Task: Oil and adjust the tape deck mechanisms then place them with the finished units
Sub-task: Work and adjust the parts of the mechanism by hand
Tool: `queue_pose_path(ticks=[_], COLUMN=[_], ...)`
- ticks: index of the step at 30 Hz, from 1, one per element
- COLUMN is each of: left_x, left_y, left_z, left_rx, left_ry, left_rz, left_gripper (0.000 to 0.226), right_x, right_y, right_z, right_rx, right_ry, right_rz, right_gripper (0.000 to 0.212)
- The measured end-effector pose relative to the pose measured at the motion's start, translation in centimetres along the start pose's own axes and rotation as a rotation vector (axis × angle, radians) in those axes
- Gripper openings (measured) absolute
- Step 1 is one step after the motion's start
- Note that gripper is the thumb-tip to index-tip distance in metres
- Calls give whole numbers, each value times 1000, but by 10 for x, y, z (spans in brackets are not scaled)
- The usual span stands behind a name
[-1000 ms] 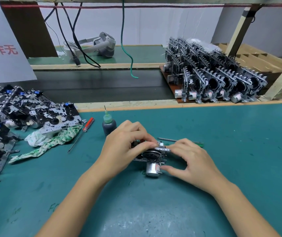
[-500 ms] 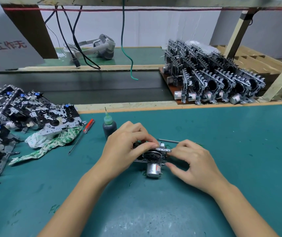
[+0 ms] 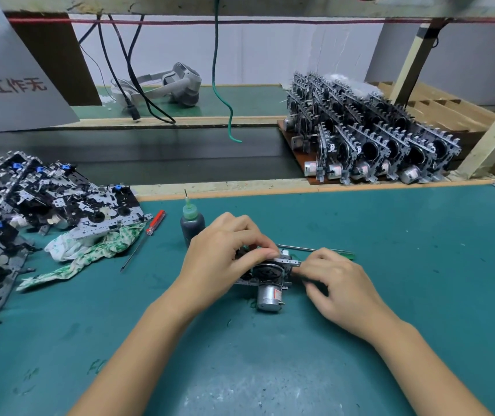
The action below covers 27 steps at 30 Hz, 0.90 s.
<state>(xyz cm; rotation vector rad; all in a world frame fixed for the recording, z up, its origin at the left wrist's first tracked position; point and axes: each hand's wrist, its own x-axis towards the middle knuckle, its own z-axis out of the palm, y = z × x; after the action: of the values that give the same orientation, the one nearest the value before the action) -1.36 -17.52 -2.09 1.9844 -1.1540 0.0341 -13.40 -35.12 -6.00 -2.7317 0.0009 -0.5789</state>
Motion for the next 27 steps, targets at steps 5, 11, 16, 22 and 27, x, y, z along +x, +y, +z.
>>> queue_pose_path(ticks=[5,11,16,22,27], left_x=[-2,-1,-1,-6,-15], left_y=[0,0,1,-5,-14], left_z=[-1,0,-1,-21,-33], left_rx=[-2,34,25,-32,152], left_ry=[5,9,8,-8,-3], left_rz=[5,1,8,42,-19], left_gripper=[11,15,8,15,28], right_x=[1,0,0,13,24], right_y=[-4,-6,-6,-17,-27], right_z=[-1,-1,3,-11,-13], right_rx=[-11,-27,18,253,54], right_ry=[88,34,13,135,93], right_rz=[7,30,32,62,-39], right_gripper=[26,27,26,22,31])
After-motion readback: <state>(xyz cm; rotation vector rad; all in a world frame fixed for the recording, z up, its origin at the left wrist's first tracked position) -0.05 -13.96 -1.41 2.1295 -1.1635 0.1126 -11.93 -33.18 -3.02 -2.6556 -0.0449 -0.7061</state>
